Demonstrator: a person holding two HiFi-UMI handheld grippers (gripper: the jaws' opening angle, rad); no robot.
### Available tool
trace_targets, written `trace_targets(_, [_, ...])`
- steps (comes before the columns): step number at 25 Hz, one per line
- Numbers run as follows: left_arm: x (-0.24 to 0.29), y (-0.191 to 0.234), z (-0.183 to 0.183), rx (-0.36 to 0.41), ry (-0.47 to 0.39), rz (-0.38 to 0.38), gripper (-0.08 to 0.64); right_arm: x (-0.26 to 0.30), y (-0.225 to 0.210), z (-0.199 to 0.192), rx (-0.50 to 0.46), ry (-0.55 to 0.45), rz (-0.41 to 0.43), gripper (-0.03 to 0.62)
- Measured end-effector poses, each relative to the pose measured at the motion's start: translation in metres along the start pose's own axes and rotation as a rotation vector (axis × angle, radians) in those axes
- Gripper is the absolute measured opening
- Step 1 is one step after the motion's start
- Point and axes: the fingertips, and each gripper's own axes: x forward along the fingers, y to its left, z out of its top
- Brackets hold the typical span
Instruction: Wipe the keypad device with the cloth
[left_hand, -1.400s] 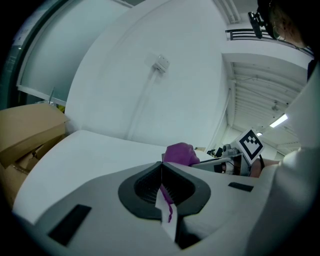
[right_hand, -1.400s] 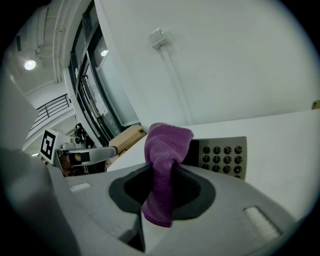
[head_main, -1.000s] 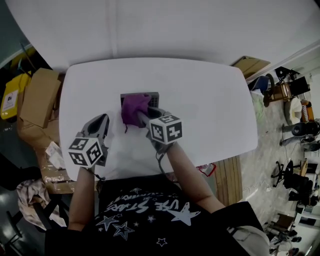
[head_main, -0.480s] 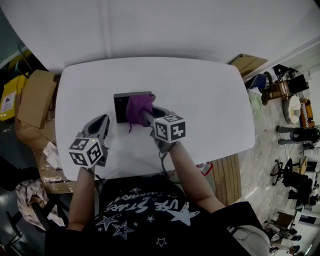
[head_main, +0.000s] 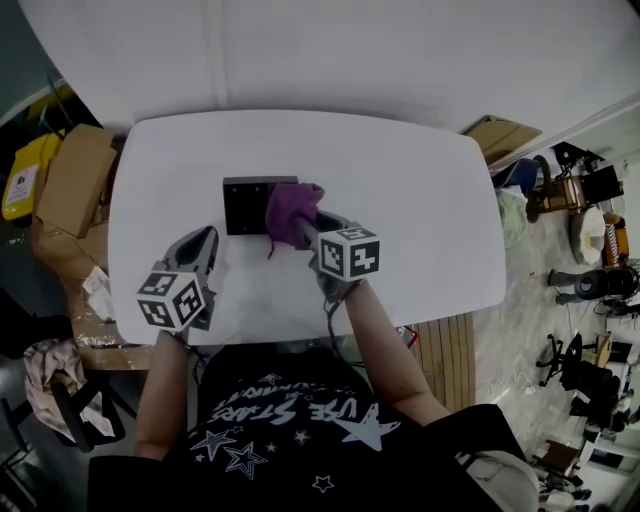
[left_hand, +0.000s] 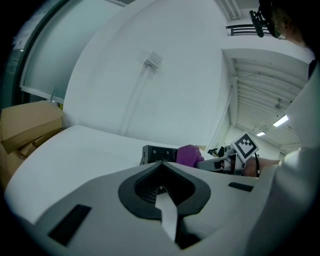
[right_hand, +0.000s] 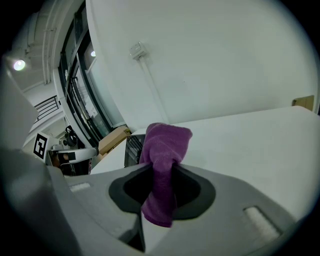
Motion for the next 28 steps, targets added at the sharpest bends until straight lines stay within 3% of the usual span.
trace_targets(14, [-0.017, -0.052, -0.019, -0.003, -0.034, 0.055, 0.009, -0.047, -0.021, -0.016, -0.001, -0.021, 0.033, 0.098])
trace_targets(28, [-0.054, -0.120, -0.044, 0.016, -0.108, 0.118, 0.009, -0.106, -0.005, -0.038, -0.071, -0.056, 0.140, 0.098])
